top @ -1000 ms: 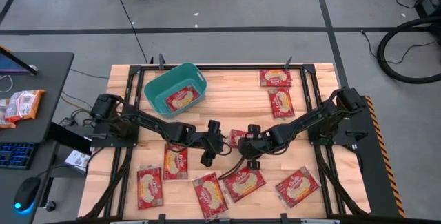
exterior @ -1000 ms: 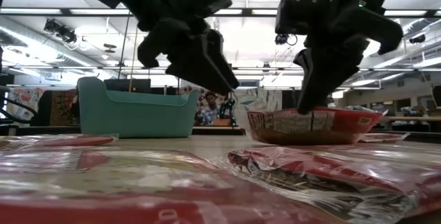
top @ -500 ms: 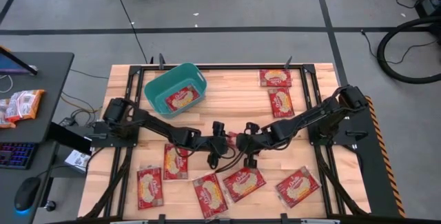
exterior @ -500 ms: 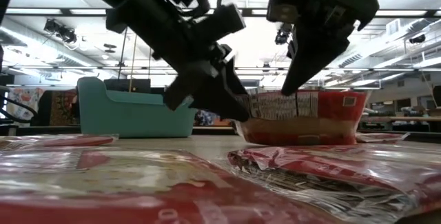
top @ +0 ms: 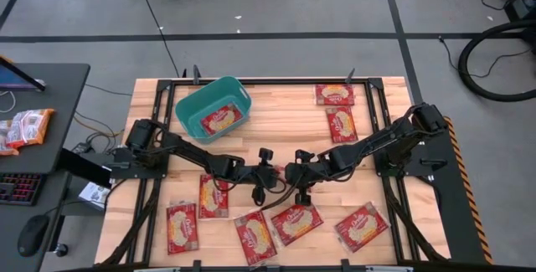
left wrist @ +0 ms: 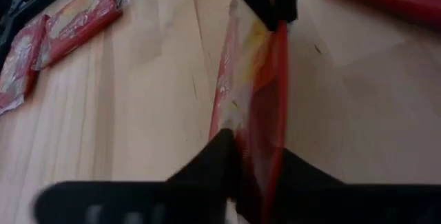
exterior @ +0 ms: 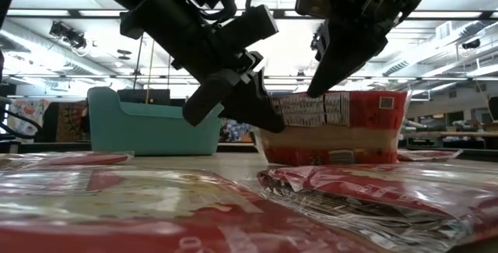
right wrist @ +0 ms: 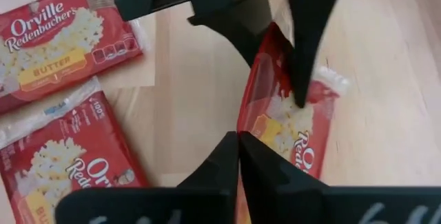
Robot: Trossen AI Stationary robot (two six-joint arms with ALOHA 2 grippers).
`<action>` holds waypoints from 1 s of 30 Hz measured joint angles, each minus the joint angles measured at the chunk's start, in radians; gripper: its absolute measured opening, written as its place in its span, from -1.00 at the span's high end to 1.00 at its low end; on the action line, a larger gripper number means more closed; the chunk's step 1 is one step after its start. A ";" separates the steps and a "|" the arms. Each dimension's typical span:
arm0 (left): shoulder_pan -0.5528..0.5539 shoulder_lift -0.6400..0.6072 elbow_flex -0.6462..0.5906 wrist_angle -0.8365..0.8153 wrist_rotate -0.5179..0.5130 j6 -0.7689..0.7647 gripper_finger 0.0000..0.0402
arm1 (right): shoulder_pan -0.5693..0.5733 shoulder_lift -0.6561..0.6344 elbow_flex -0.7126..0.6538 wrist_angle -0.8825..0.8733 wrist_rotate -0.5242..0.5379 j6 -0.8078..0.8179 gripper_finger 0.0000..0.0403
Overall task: Sort popcorn bags into baskets
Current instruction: Put the popcorn bag into the bin
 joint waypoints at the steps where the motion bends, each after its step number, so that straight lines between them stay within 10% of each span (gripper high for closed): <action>1: 0.000 -0.003 0.000 -0.003 0.004 -0.011 0.87 | 0.000 -0.006 0.000 -0.008 0.000 -0.003 0.82; 12: 0.036 -0.178 0.000 -0.267 0.045 -0.174 0.85 | 0.000 -0.176 -0.001 -0.101 0.160 -0.073 0.45; 30: 0.092 -0.511 -0.001 -0.648 -0.045 -0.345 0.84 | 0.001 -0.290 -0.002 -0.246 0.345 -0.064 0.44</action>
